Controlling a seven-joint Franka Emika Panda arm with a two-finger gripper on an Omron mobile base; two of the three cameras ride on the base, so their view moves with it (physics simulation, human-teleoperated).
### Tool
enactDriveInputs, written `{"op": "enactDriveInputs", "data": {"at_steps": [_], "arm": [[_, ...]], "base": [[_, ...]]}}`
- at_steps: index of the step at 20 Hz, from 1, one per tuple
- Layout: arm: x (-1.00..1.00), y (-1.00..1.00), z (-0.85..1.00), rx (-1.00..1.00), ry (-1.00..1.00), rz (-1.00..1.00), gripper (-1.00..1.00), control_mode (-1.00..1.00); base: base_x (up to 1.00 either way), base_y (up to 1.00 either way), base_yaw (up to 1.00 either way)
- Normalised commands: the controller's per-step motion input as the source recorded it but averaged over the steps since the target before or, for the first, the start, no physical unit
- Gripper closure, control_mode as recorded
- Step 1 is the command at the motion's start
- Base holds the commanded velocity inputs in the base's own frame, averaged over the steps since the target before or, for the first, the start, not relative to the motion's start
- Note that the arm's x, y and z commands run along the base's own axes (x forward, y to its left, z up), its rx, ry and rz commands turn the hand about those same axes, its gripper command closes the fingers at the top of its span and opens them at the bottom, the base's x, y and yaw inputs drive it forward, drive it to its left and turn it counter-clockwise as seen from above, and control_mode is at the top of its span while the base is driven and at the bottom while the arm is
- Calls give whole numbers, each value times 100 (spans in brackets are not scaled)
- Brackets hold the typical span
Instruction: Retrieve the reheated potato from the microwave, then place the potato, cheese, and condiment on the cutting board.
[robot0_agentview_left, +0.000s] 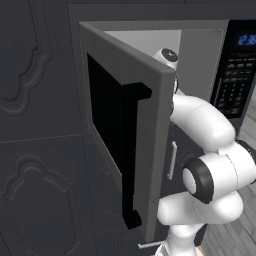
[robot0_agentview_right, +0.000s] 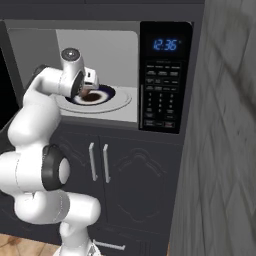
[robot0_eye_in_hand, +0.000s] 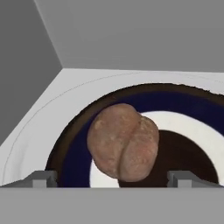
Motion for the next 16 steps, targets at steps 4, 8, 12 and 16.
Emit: {"op": "enactDriveInputs", "data": {"at_steps": [4, 8, 12, 16], "arm": [[34, 8, -20, 0, 0, 0, -100, -100], [21, 1, -8, -1, 0, 0, -100, -100], [16, 0, -7, -1, 0, 0, -100, -100], [9, 0, -8, -2, 0, -3, -100, -100]], "base": [[0, 0, 0], [0, 0, 0], [0, 0, 0], [0, 0, 0]]}}
